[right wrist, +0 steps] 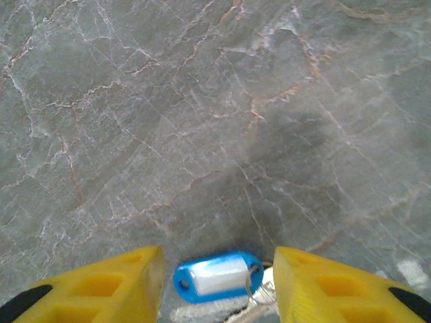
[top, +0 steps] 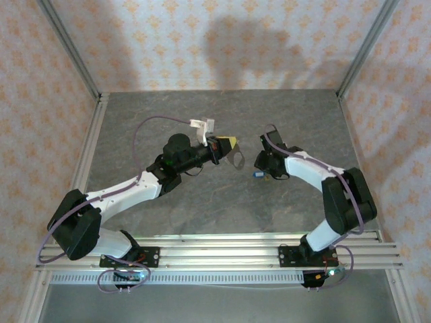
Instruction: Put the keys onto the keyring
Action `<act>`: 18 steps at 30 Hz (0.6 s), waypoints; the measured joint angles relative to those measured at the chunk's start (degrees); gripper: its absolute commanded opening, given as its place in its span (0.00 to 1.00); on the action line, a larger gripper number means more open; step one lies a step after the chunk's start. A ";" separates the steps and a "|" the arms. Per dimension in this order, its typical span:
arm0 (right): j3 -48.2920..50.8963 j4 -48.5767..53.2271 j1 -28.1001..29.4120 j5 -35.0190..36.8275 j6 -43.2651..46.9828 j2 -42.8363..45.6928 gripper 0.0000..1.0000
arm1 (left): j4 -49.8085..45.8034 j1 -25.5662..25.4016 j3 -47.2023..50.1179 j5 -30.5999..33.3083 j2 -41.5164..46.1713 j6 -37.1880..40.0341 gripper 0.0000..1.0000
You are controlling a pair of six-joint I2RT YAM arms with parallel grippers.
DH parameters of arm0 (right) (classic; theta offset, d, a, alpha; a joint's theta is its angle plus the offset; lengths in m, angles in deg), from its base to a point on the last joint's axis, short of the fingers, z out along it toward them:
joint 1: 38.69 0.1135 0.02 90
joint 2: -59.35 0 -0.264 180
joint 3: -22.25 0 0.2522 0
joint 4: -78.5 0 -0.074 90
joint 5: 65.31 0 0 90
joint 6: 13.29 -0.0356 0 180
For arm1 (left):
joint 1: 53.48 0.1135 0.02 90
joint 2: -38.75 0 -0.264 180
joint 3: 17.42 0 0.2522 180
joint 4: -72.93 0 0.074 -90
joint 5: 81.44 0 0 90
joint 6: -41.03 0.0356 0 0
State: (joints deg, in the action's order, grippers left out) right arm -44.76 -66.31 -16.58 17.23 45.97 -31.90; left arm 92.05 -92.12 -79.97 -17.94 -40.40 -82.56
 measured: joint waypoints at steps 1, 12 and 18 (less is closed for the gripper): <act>-0.35 -0.04 0.00 0.00 0.22 -0.79 0.46 | -0.02 0.00 0.00 0.00 0.00 -0.02 0.00; 0.07 -0.44 0.00 0.04 0.79 -3.43 0.46 | -0.09 0.00 -0.79 -0.02 0.00 0.04 0.00; 2.27 -1.09 0.00 0.00 0.74 -3.41 0.46 | -0.39 0.00 -1.25 -0.02 0.00 0.20 0.00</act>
State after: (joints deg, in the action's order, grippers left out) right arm -42.49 -67.40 -16.58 17.23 46.72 -35.31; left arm 91.66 -92.12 -81.22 -17.96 -40.40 -82.36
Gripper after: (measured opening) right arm 0.459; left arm 0.045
